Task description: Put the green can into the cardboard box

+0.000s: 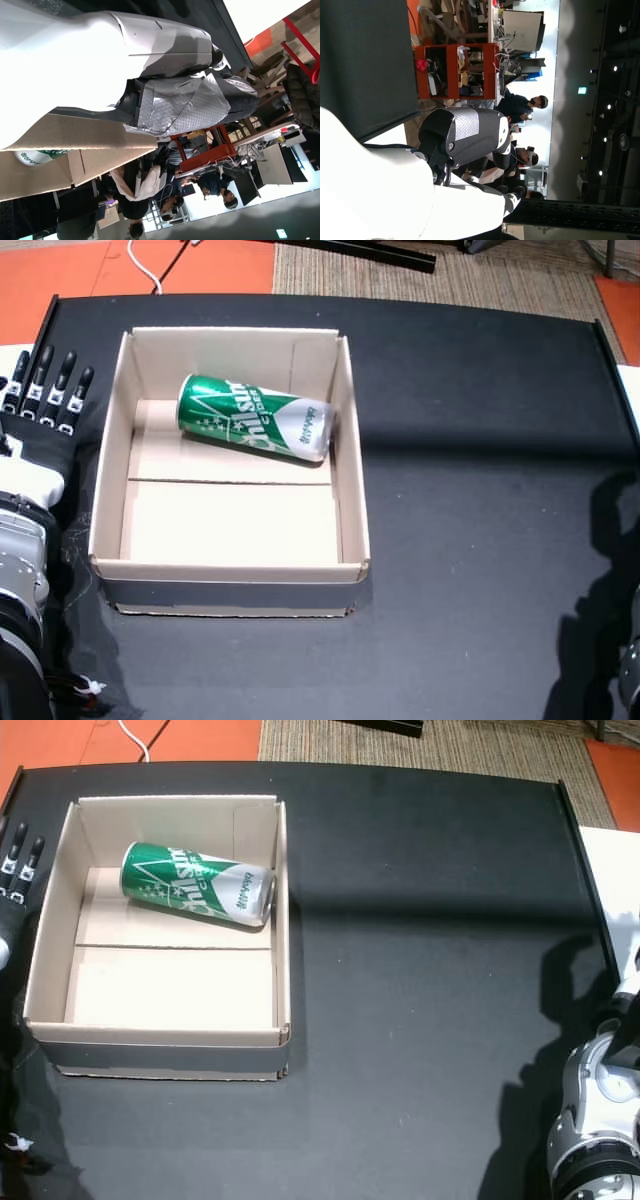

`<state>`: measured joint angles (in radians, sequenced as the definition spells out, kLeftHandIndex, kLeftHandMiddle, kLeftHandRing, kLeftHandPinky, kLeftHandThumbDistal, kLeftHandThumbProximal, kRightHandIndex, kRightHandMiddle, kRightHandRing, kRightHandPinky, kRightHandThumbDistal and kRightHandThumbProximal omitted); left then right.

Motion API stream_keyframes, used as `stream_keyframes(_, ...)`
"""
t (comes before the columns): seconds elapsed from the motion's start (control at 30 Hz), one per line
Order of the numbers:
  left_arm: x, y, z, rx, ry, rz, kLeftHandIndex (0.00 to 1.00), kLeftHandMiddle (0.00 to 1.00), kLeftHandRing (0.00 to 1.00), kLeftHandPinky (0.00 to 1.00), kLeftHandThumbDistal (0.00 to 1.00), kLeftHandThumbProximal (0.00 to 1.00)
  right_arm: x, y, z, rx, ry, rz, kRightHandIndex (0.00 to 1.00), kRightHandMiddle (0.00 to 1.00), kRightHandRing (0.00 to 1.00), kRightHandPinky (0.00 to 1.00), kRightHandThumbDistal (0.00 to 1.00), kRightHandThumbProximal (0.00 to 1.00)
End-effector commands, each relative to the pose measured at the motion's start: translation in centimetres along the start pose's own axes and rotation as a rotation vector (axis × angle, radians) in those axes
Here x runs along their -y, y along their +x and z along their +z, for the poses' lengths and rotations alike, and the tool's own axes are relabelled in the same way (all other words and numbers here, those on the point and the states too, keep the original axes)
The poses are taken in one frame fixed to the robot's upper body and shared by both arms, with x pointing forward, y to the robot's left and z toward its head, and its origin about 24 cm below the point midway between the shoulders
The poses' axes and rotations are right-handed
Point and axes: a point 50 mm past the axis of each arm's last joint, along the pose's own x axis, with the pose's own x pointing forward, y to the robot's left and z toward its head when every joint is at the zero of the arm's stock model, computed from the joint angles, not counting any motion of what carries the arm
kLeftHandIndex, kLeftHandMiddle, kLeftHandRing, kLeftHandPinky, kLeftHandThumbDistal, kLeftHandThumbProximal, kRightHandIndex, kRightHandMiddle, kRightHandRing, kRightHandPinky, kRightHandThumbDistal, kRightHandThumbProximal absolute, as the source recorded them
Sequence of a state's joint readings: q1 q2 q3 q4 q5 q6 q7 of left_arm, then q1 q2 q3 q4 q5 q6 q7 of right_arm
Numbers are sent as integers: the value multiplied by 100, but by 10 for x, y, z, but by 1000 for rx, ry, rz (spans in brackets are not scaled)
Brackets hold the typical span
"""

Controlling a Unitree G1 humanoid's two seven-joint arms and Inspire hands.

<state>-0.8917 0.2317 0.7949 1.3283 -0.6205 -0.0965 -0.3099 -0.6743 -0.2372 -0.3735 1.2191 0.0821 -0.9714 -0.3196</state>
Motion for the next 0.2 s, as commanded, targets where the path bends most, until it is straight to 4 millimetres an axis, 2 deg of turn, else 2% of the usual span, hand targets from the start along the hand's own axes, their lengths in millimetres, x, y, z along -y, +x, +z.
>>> stream_keyframes(0.0, -3, -1, 2, 0, 3, 14, 66, 65, 80, 93, 0, 100, 3, 4, 2, 6, 4, -8, 81, 80, 90, 100, 0, 19)
stream_keyframes(0.03, -3, -1, 2, 0, 1, 13, 66, 66, 80, 93, 0, 100, 2, 4, 2, 6, 4, -5, 80, 80, 90, 100, 0, 17)
stream_keyframes(0.17, -3, -1, 2, 2, 6, 15, 65, 66, 78, 91, 0, 99, 2, 4, 2, 0, 1, 5, 80, 79, 89, 100, 0, 17)
